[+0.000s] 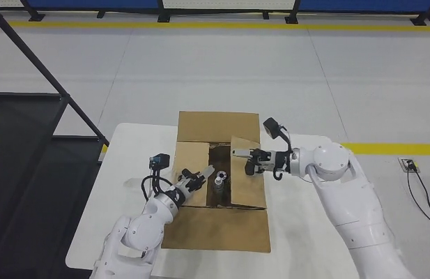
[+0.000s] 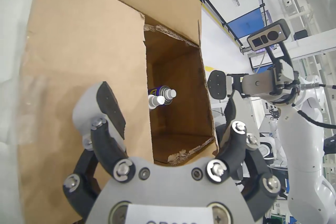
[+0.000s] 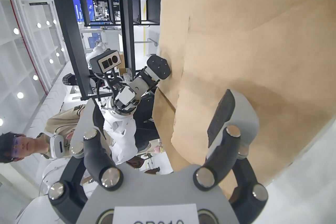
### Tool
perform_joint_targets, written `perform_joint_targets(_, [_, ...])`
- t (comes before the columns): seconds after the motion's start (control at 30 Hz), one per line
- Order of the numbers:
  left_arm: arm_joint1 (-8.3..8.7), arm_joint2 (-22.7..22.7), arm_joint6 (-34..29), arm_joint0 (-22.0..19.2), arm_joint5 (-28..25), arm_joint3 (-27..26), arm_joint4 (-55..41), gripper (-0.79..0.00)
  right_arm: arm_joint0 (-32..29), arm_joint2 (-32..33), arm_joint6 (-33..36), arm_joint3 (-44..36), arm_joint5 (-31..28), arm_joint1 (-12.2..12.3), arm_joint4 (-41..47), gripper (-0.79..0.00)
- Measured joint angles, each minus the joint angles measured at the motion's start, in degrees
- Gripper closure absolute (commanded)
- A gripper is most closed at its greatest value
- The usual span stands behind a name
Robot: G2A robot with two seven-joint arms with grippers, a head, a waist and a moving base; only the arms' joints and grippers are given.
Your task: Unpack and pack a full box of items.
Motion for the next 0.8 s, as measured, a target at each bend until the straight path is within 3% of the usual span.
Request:
perform_joint_targets(0.5, [-0.12,0.82,3.60,0.09,1.30,0.35,-1.54,-0.785,0.11,-3.75,-4.83,0.51,1.29,0.14,-4.04,-0.785])
perform_joint_targets(0.6, [-0.01,-0.36,5.23,1.42,-0.13,-2.40,-3.09,-0.785,-0.22,-3.18,-5.37,-0.40,0.82,0.32,-3.06,-0.785])
perform_joint_targets(0.8, [1.13,-7.18,3.19,7.46,-6.00,-12.56,-5.96,-0.785,-0.75,-1.21,-6.92,-4.72,1.62,1.01,-2.64,-0.785])
